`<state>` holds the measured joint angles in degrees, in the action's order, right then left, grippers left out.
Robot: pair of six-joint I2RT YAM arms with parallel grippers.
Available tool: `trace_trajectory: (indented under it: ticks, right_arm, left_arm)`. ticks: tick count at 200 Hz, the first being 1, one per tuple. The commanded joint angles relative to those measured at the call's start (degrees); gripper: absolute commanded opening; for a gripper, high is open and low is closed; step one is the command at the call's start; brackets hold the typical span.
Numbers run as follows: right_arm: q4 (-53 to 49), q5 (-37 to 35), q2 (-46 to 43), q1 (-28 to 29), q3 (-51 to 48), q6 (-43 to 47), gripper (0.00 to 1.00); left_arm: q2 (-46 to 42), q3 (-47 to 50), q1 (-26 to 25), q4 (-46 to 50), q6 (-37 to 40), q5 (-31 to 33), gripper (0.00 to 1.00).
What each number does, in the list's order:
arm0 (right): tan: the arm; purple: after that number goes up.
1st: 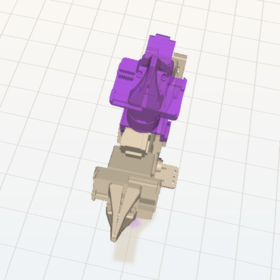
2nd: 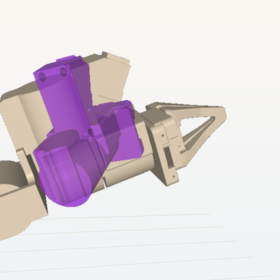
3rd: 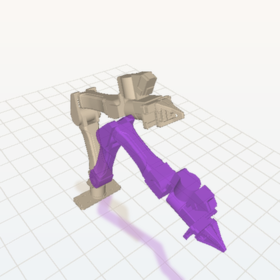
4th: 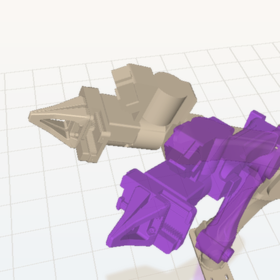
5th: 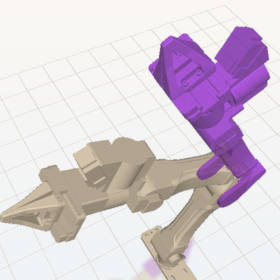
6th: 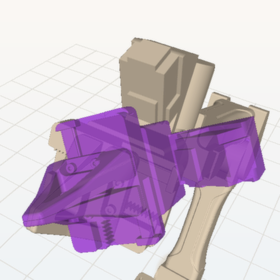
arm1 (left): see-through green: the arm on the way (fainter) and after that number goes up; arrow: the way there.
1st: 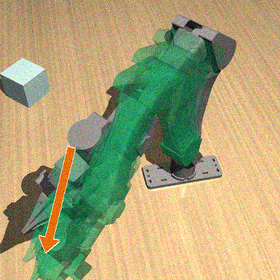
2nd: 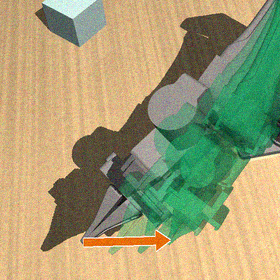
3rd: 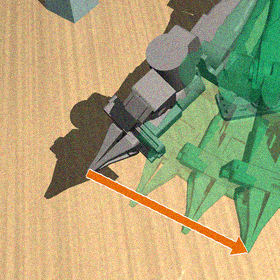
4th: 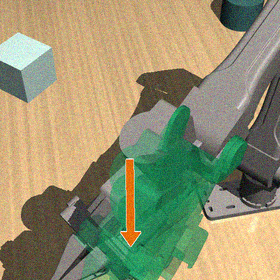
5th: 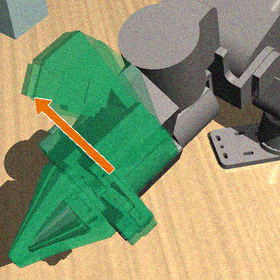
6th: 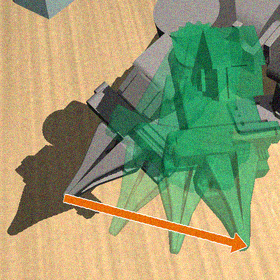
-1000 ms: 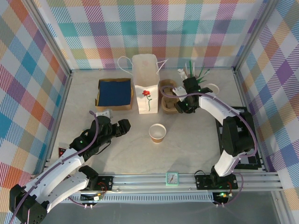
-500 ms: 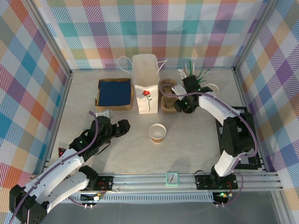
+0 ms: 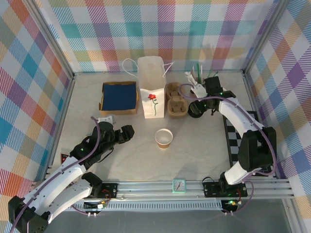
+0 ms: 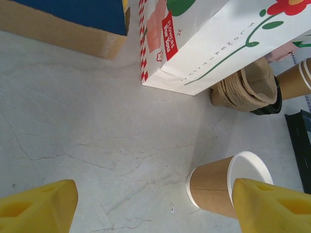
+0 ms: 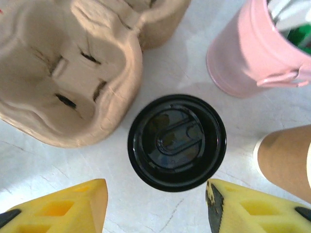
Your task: Pack the takeout coffee
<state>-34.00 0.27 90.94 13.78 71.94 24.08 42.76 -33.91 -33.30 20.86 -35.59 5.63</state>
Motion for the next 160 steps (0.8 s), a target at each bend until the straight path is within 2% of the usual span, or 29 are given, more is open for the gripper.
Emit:
trace_trajectory:
  ticks: [1,37,69,117,160]
  right_arm:
    - [-1.6,0.9,2.6,0.3,-0.9,4.0,0.58]
    - [-4.9,3.2,7.0,0.3,2.2,5.0,0.61]
    - [-5.0,1.8,8.7,0.3,1.9,6.0,0.60]
    - [0.0,-2.3,8.8,1.5,0.2,6.7,0.59]
    - [0.4,-1.3,10.1,1.9,0.5,7.4,0.59]
  left_arm:
    - [-0.2,-0.1,0.0,-0.4,1.1,-0.1,0.83]
    - [-1.1,0.1,0.0,0.3,1.1,0.5,0.83]
    - [-1.8,0.5,0.0,0.5,1.1,1.0,0.83]
    - [-0.6,0.2,0.0,-0.2,1.1,0.7,0.83]
    - [-0.9,0.6,0.0,-0.1,0.7,0.8,0.83]
